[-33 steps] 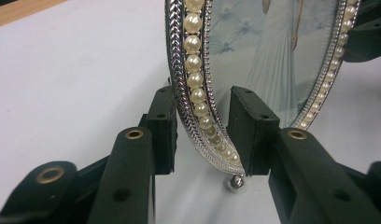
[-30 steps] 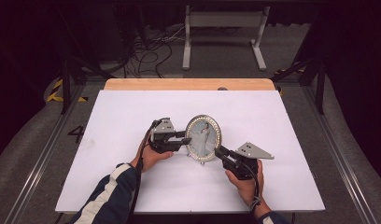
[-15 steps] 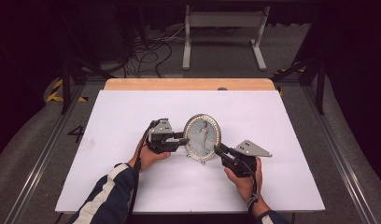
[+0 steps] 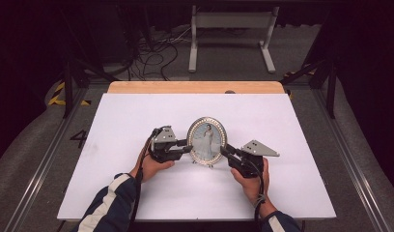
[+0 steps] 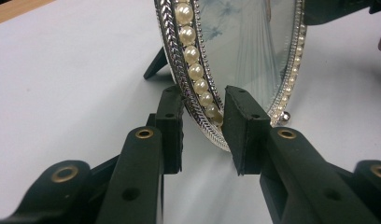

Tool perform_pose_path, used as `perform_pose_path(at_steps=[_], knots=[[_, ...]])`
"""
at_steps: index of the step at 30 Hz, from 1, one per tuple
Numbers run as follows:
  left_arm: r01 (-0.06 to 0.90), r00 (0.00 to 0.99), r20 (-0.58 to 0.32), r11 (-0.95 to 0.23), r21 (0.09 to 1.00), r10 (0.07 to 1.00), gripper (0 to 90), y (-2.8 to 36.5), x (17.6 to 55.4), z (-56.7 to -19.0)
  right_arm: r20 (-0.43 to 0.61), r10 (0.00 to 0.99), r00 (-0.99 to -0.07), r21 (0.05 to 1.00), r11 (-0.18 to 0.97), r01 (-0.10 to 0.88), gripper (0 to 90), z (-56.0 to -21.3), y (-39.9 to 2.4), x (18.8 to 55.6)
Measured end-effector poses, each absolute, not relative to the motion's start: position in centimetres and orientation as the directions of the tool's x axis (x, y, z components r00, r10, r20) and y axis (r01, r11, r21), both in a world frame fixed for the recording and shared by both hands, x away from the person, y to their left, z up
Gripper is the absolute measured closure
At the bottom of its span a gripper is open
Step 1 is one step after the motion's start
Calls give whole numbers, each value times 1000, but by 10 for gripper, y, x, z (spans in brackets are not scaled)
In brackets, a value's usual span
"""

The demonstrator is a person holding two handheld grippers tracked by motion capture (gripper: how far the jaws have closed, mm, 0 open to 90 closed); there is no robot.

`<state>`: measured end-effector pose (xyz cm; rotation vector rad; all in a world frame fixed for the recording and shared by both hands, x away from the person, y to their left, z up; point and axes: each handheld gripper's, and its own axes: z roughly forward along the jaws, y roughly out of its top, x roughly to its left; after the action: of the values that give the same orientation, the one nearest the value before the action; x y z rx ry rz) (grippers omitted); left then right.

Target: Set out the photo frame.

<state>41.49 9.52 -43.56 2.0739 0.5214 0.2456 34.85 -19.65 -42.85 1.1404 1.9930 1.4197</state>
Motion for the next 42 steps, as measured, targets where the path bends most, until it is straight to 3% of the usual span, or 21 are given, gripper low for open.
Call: perform_pose_path(at_steps=[9, 12, 20, 23, 30, 42], knots=[[255, 892, -16, -473, 843, 452, 686, 95, 412, -435, 96, 819, -565, 918, 147, 368, 745, -428, -195, 352], [232, 891, 14, -483, 844, 453, 631, 93, 410, -433, 89, 820, -565, 916, 155, 369, 740, -428, -194, 352], [223, 879, -5, -400, 889, 478, 584, 99, 407, -425, 81, 827, -556, 926, 144, 349, 719, -422, -197, 351], [222, 873, 5, -408, 886, 488, 627, 98, 407, -426, 76, 827, -558, 926, 149, 348, 754, -422, -197, 352], [230, 871, 14, -433, 871, 490, 702, 98, 408, -428, 85, 819, -568, 923, 150, 355, 743, -423, -195, 355], [230, 871, 23, -448, 864, 492, 717, 100, 406, -428, 87, 811, -579, 922, 156, 356, 741, -422, -195, 359]])
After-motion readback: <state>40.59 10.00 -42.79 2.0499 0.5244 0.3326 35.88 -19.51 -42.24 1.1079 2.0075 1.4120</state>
